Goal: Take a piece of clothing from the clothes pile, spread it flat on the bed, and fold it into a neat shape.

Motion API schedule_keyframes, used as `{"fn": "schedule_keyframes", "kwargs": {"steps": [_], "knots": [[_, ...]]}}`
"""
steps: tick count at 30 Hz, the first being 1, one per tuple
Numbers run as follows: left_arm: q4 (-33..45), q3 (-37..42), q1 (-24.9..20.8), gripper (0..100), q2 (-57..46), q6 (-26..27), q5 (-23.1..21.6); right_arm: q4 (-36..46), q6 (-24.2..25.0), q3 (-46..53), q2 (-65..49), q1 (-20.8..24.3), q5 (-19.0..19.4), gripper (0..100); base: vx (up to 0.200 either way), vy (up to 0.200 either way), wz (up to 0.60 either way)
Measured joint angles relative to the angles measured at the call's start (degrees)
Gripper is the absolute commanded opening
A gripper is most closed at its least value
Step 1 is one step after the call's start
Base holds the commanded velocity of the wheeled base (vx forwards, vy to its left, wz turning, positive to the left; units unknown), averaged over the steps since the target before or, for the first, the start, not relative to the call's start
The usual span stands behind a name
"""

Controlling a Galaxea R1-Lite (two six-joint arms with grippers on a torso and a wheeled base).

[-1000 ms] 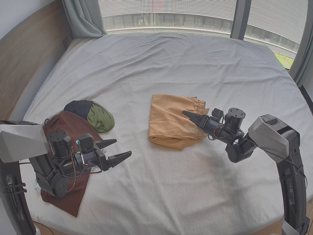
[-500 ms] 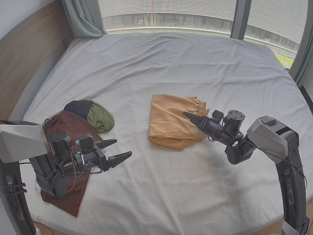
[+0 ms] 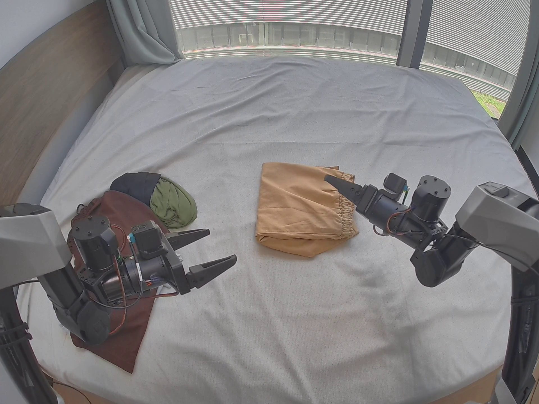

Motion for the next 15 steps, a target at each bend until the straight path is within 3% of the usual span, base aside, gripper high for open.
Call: {"fn": "schedule_keyframes", "kwargs": {"steps": [9, 15], "knots": [[0.02, 4.24, -5.56, 100, -5.24, 0.73, 0.85, -3.75, -4.05, 14.17, -11.25, 0.13, -0.09, 100, 0.0, 0.0, 0.0], [0.02, 6.1, -8.51, 100, -8.79, 1.1, 1.62, -5.21, -9.34, 24.65, -19.21, 0.18, 0.18, 100, 0.0, 0.0, 0.0]]}}
